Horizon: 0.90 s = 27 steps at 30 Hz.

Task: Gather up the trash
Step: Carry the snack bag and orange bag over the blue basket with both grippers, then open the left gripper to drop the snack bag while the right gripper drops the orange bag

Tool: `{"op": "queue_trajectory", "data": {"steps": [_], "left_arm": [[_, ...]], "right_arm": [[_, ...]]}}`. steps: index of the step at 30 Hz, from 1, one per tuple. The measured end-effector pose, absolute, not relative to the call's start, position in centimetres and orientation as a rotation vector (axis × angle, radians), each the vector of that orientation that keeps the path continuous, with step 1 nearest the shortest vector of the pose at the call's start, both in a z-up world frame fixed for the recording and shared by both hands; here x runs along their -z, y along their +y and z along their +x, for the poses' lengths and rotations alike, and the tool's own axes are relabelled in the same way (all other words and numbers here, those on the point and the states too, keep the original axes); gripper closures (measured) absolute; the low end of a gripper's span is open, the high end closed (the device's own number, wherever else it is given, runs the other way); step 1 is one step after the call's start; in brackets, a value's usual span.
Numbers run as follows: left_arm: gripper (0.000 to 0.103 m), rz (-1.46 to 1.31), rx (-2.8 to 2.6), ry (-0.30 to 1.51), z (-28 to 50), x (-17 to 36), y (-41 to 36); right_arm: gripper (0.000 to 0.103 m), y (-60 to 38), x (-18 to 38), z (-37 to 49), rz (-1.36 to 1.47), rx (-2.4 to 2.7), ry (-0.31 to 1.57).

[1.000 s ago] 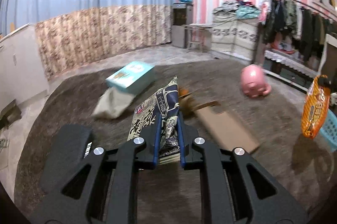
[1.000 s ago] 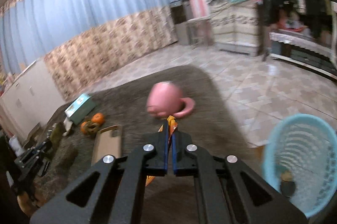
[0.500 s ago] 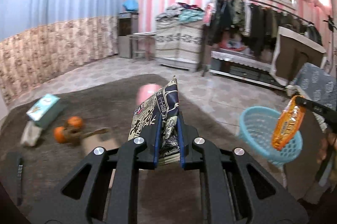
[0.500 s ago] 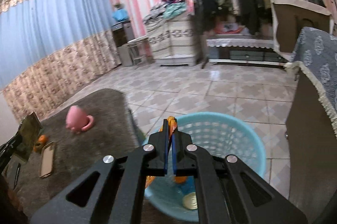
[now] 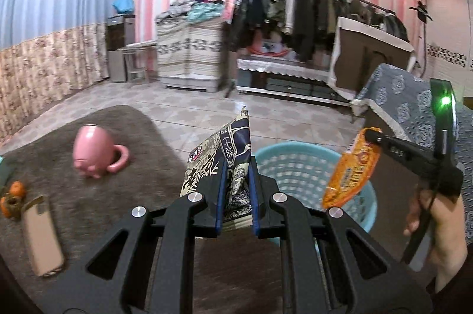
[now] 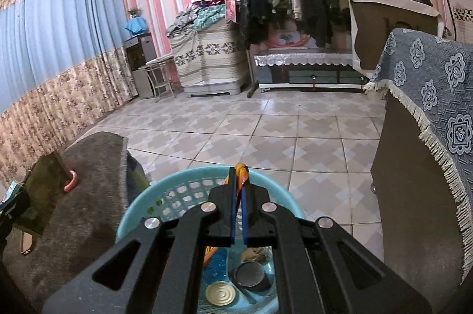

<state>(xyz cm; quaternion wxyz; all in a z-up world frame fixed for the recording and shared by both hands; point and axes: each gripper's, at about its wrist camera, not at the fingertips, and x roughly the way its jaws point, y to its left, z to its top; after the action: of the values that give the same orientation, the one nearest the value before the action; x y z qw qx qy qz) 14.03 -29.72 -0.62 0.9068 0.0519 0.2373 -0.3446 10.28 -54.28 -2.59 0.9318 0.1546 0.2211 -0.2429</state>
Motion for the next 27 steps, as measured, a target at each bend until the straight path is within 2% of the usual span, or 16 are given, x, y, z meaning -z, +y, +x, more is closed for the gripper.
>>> {"op": "queue_trajectory", "data": {"steps": [17,20,24,27], "left_arm": [[0.090,0.162,0.840,0.565,15.7,3.8,-39.4],[0.086,0.168,0.842,0.575,16.4,4.1,-40.7],[0.054,0.163,0.795,0.581,17.6,4.6,-40.5],[0.041,0.151,0.736,0.577,18.6,4.4,-39.6]], "right_arm": [[0.100,-57.0,4.7,9.7,0.342,0.563,0.492],[0.100,-57.2,4.9,9.8,0.346,0.567,0.498],[0.100,-57.0,5.1,10.2,0.336,0.564,0.512],[0.100,-56.7,5.1,10.5,0.328,0.559,0.520]]}}
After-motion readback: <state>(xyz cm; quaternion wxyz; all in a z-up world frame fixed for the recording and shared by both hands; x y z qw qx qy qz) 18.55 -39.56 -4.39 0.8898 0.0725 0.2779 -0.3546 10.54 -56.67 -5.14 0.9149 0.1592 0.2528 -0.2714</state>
